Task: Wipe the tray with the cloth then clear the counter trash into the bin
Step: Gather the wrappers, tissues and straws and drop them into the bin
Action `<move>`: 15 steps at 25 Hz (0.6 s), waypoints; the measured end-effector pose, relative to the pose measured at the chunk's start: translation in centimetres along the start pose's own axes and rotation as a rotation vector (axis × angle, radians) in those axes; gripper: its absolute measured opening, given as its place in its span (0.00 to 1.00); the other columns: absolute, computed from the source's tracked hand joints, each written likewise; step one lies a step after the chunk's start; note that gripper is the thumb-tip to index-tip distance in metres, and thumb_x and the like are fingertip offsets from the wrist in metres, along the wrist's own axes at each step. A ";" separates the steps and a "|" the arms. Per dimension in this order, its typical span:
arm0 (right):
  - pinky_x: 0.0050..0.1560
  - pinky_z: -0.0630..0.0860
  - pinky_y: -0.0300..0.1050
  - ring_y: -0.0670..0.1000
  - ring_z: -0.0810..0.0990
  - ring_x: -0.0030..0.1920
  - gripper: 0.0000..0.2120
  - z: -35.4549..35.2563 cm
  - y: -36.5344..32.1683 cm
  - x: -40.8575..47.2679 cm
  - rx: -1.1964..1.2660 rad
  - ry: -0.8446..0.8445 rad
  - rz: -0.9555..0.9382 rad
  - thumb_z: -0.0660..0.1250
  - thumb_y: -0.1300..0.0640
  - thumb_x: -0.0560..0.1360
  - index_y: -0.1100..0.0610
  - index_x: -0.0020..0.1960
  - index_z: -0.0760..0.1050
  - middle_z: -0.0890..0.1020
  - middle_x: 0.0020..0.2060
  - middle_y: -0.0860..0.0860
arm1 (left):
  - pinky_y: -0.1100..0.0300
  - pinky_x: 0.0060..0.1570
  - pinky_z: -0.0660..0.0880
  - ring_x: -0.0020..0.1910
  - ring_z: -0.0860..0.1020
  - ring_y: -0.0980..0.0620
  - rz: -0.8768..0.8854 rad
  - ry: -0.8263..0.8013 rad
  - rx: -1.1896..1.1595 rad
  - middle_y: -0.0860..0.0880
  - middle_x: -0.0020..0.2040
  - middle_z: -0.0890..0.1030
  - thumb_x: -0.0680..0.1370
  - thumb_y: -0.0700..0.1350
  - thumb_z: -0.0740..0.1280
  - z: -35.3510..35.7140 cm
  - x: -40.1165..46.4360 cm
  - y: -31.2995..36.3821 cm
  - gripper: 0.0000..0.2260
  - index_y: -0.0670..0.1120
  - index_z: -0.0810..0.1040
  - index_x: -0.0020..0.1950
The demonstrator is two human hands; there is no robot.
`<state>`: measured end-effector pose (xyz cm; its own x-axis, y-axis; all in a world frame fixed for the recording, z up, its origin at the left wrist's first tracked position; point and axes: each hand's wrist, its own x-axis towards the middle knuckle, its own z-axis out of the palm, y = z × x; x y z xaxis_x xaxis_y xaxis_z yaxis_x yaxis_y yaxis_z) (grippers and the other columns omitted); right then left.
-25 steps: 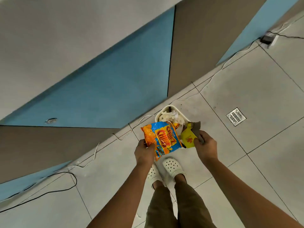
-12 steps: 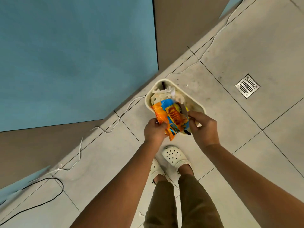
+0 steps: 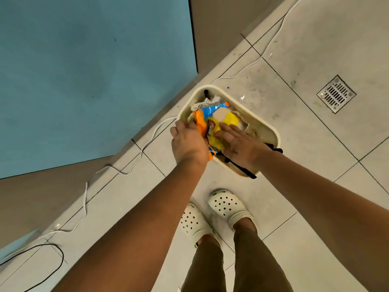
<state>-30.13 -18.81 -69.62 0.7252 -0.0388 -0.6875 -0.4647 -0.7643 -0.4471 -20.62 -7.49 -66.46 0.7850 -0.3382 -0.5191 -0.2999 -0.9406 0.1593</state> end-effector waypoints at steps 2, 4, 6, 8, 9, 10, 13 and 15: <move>0.74 0.48 0.55 0.52 0.44 0.76 0.25 0.3 0.7 1.7 -0.005 -0.085 0.040 0.52 0.48 0.80 0.44 0.75 0.49 0.43 0.76 0.47 | 0.54 0.62 0.65 0.67 0.60 0.42 -0.012 0.075 0.002 0.42 0.71 0.59 0.75 0.52 0.65 0.4 0.4 -1.4 0.29 0.45 0.58 0.73; 0.74 0.47 0.58 0.55 0.43 0.76 0.24 0.4 1.3 3.1 0.030 -0.136 0.068 0.50 0.48 0.81 0.45 0.75 0.48 0.44 0.76 0.49 | 0.53 0.65 0.63 0.71 0.58 0.42 -0.056 0.011 -0.195 0.43 0.75 0.54 0.77 0.52 0.64 0.6 1.2 -2.6 0.33 0.46 0.51 0.76; 0.74 0.47 0.61 0.56 0.43 0.76 0.24 0.8 1.8 4.2 0.000 -0.188 0.094 0.48 0.47 0.81 0.45 0.75 0.47 0.44 0.76 0.50 | 0.53 0.63 0.65 0.71 0.61 0.45 -0.046 -0.055 -0.317 0.44 0.75 0.56 0.77 0.52 0.64 1.1 1.9 -3.2 0.34 0.45 0.49 0.76; 0.72 0.48 0.64 0.56 0.40 0.75 0.25 1.6 2.1 4.9 -0.132 -0.263 0.147 0.47 0.44 0.80 0.41 0.74 0.41 0.39 0.76 0.48 | 0.54 0.58 0.68 0.69 0.65 0.46 -0.031 -0.033 -0.366 0.45 0.74 0.61 0.77 0.53 0.63 1.4 2.4 -3.2 0.34 0.46 0.50 0.76; 0.72 0.48 0.65 0.56 0.39 0.75 0.26 2.2 2.1 5.3 -0.154 -0.282 0.185 0.47 0.42 0.80 0.38 0.73 0.39 0.37 0.75 0.47 | 0.55 0.57 0.69 0.68 0.67 0.46 -0.030 -0.001 -0.390 0.45 0.73 0.63 0.78 0.53 0.62 1.6 2.7 -3.2 0.32 0.46 0.51 0.76; 0.72 0.48 0.66 0.55 0.38 0.75 0.26 2.7 2.2 5.7 -0.139 -0.281 0.221 0.48 0.40 0.79 0.35 0.72 0.37 0.36 0.75 0.45 | 0.56 0.56 0.69 0.66 0.68 0.45 -0.031 0.034 -0.415 0.44 0.72 0.65 0.79 0.52 0.60 1.9 3.0 -3.1 0.29 0.46 0.53 0.75; 0.71 0.49 0.67 0.53 0.37 0.75 0.27 3.8 2.4 6.9 -0.099 -0.267 0.293 0.48 0.40 0.78 0.32 0.71 0.37 0.38 0.75 0.42 | 0.57 0.52 0.70 0.62 0.72 0.45 -0.052 0.101 -0.445 0.45 0.69 0.69 0.80 0.44 0.57 2.7 4.1 -3.2 0.22 0.49 0.58 0.74; 0.70 0.48 0.68 0.53 0.37 0.75 0.27 4.1 2.5 7.7 -0.124 -0.287 0.311 0.48 0.39 0.78 0.33 0.71 0.36 0.38 0.75 0.43 | 0.57 0.51 0.70 0.61 0.73 0.45 -0.072 0.132 -0.418 0.46 0.68 0.70 0.79 0.41 0.57 3.0 4.4 -3.3 0.23 0.50 0.59 0.74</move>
<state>-27.74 -18.38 -78.36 0.3815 -0.1121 -0.9176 -0.5616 -0.8165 -0.1338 -17.78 -5.80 -71.82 0.8668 -0.2463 -0.4336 -0.0178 -0.8843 0.4667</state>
